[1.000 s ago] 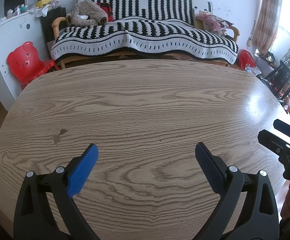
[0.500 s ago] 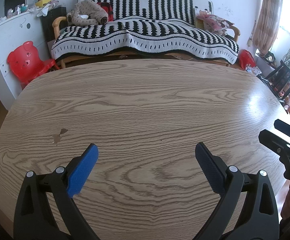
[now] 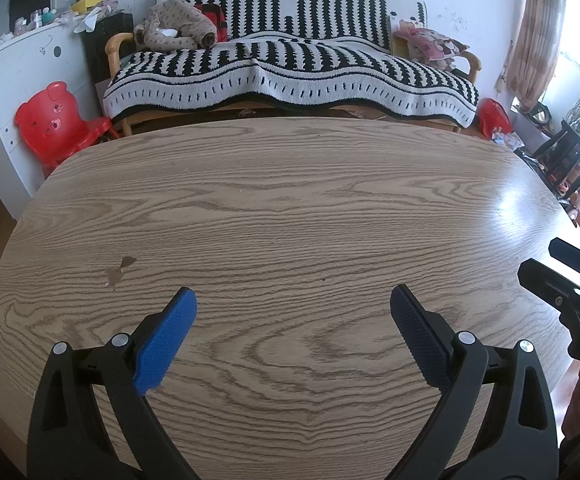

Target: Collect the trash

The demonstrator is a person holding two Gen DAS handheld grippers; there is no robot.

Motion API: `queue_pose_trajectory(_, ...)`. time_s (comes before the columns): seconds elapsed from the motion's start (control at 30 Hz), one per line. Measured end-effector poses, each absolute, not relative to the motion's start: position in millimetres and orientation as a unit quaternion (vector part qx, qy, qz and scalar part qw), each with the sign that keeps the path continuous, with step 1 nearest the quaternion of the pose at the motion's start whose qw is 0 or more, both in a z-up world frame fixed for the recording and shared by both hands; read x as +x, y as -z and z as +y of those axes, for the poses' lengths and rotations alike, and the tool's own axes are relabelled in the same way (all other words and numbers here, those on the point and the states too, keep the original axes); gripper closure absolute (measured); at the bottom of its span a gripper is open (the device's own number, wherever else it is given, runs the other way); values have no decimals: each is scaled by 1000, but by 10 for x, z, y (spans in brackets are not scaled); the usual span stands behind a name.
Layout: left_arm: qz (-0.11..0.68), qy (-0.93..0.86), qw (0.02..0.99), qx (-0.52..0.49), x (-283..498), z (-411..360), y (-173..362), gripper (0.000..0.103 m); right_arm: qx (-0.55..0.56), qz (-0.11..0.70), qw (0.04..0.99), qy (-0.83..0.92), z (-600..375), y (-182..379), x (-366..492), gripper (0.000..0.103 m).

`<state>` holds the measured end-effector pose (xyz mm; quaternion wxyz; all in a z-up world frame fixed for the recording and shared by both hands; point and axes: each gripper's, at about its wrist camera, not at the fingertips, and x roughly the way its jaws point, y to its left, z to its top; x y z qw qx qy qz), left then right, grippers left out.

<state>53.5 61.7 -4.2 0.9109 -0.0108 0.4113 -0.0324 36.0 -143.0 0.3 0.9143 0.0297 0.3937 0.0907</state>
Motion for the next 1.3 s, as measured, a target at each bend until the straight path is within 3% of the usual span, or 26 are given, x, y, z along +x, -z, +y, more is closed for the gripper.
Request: queue_pose_trajectory(1.3,419,31,907,-9,571,768,65,8,29,395,914,-88,-1446,-8,354,14)
